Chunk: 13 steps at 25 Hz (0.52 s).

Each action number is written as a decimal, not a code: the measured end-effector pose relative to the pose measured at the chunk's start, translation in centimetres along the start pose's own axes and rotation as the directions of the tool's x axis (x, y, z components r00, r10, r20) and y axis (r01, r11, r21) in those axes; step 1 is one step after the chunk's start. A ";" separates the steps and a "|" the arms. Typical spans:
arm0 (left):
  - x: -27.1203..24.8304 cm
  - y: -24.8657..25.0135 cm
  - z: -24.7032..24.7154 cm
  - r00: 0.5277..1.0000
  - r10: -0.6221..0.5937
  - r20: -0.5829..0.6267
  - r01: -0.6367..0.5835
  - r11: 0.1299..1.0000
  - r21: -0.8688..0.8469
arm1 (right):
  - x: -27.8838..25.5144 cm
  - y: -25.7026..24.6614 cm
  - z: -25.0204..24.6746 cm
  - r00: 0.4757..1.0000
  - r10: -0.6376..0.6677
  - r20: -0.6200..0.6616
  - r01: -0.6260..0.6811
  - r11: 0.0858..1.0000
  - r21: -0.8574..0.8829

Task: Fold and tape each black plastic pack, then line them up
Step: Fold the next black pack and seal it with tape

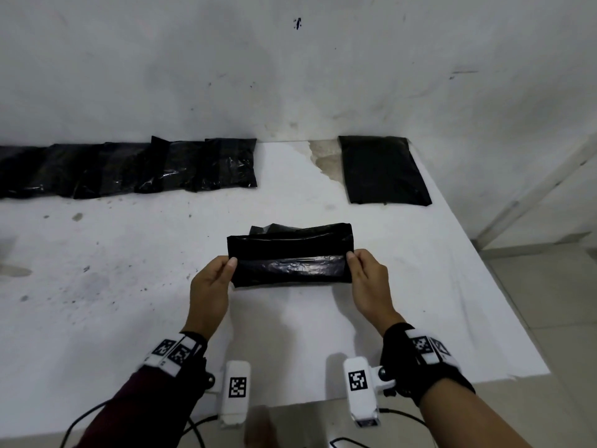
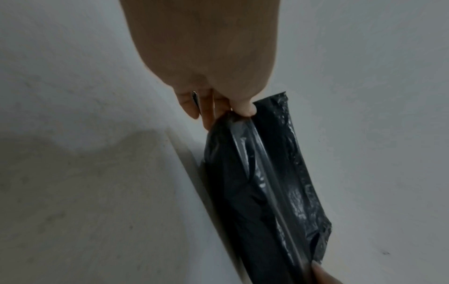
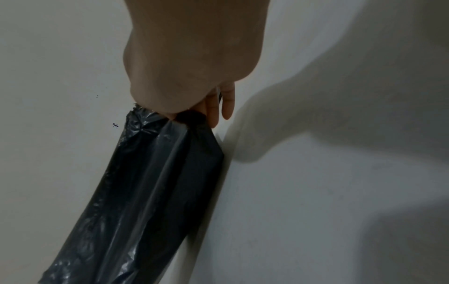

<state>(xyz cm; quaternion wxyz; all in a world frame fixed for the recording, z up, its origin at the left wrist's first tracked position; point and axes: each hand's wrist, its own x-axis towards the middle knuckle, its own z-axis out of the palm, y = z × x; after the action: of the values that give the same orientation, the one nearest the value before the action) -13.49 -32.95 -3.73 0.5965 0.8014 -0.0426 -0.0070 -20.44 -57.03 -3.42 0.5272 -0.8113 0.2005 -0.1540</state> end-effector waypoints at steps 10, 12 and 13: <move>-1.0 -0.8 -1.5 0.968 -0.032 0.248 0.038 0.999 -0.022 | -0.1 -0.1 0.9 0.989 0.108 -0.096 -0.102 0.992 0.072; -0.8 -1.1 -1.8 0.979 -0.022 0.204 0.000 0.994 0.108 | -0.3 0.4 0.6 0.995 0.087 -0.055 -0.084 0.995 0.055; -0.8 -1.2 -1.9 0.981 -0.024 0.191 0.001 0.992 0.123 | -0.4 0.7 0.3 0.996 0.080 -0.028 -0.079 0.996 0.048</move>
<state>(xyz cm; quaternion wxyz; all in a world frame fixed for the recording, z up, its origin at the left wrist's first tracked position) -14.10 -30.71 -4.37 0.5394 0.8323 -0.0952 -0.0854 -20.78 -56.82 -4.20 0.5488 -0.7876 0.2368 -0.1499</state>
